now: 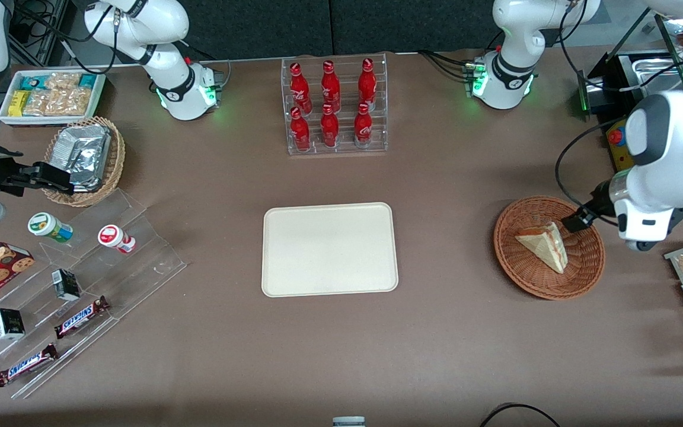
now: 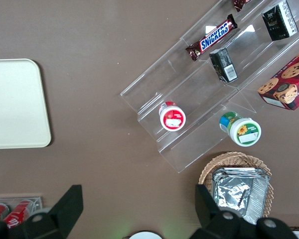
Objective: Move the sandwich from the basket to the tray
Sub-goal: 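Move the left gripper down over the sandwich in the wicker basket, then close the left gripper on the triangular sandwich and lift it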
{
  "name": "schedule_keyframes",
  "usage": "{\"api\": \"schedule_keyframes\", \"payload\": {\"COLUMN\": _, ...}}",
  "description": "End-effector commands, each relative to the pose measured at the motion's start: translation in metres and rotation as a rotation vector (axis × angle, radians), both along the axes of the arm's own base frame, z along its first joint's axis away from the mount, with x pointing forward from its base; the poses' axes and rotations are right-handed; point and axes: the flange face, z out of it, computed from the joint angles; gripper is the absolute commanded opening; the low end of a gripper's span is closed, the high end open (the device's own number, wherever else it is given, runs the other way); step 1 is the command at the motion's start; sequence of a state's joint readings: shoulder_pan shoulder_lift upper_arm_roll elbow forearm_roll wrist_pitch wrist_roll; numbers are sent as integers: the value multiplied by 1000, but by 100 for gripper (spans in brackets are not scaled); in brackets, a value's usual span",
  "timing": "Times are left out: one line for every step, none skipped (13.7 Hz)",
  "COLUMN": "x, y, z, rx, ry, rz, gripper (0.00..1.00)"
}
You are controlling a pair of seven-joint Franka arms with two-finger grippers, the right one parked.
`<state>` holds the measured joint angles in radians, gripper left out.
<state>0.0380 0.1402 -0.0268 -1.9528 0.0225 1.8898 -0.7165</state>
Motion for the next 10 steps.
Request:
{"api": "schedule_keyframes", "payload": {"x": -7, "y": 11, "z": -31, "rx": -4, "ry": -30, "rz": 50, "gripper": 100}}
{"api": "schedule_keyframes", "payload": {"x": -4, "y": 11, "z": -46, "rx": -2, "ry": -17, "rz": 69, "gripper": 100}}
{"api": "schedule_keyframes", "payload": {"x": -1, "y": 11, "z": -59, "rx": -2, "ry": -17, "rz": 92, "gripper": 100}}
{"api": "schedule_keyframes", "payload": {"x": 3, "y": 9, "z": -71, "rx": -13, "ry": -32, "rz": 110, "gripper": 100}}
{"api": "schedule_keyframes", "payload": {"x": 6, "y": 8, "z": -85, "rx": -13, "ry": -27, "rz": 120, "gripper": 100}}
{"api": "schedule_keyframes", "payload": {"x": 8, "y": 7, "z": -98, "rx": -13, "ry": -21, "rz": 119, "gripper": 100}}
{"api": "schedule_keyframes", "payload": {"x": 9, "y": 7, "z": -112, "rx": -12, "ry": -18, "rz": 121, "gripper": 100}}
{"api": "schedule_keyframes", "payload": {"x": 9, "y": 7, "z": -125, "rx": -13, "ry": -15, "rz": 120, "gripper": 100}}
{"api": "schedule_keyframes", "payload": {"x": 9, "y": 7, "z": -139, "rx": -12, "ry": -10, "rz": 120, "gripper": 100}}
{"api": "schedule_keyframes", "payload": {"x": 9, "y": 7, "z": -150, "rx": -12, "ry": -16, "rz": 121, "gripper": 100}}
